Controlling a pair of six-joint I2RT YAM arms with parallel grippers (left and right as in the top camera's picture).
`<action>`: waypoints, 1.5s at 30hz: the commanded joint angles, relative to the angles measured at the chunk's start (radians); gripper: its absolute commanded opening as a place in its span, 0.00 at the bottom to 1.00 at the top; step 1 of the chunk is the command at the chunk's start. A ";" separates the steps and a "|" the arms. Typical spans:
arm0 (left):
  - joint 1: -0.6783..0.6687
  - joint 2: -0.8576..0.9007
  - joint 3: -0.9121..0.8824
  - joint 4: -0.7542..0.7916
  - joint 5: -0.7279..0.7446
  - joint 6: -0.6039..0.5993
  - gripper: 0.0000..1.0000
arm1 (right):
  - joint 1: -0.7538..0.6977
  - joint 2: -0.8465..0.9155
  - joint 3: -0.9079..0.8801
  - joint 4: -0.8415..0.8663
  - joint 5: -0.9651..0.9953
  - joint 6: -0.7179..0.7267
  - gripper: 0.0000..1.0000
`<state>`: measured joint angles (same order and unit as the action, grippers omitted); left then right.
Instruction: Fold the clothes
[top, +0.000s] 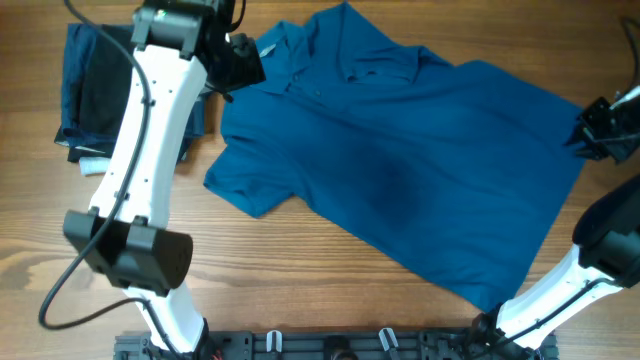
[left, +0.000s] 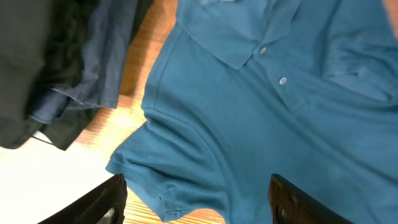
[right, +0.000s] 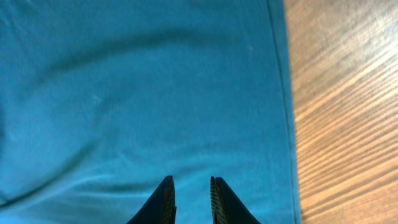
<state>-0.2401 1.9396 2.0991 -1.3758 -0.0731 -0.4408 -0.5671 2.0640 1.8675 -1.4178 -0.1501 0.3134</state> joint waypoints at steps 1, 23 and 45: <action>0.000 0.032 -0.006 -0.005 0.017 -0.012 0.73 | 0.016 0.000 -0.010 0.035 0.098 0.033 0.04; -0.087 0.134 -0.006 0.236 0.124 0.172 0.68 | 0.034 0.166 -0.011 0.109 0.215 0.030 0.04; -0.087 0.177 -0.006 0.227 0.087 0.172 0.70 | -0.050 0.327 0.111 0.094 0.149 -0.060 0.04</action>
<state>-0.3290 2.1094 2.0953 -1.1481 0.0242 -0.2893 -0.6209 2.3608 1.9064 -1.2766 0.0227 0.2584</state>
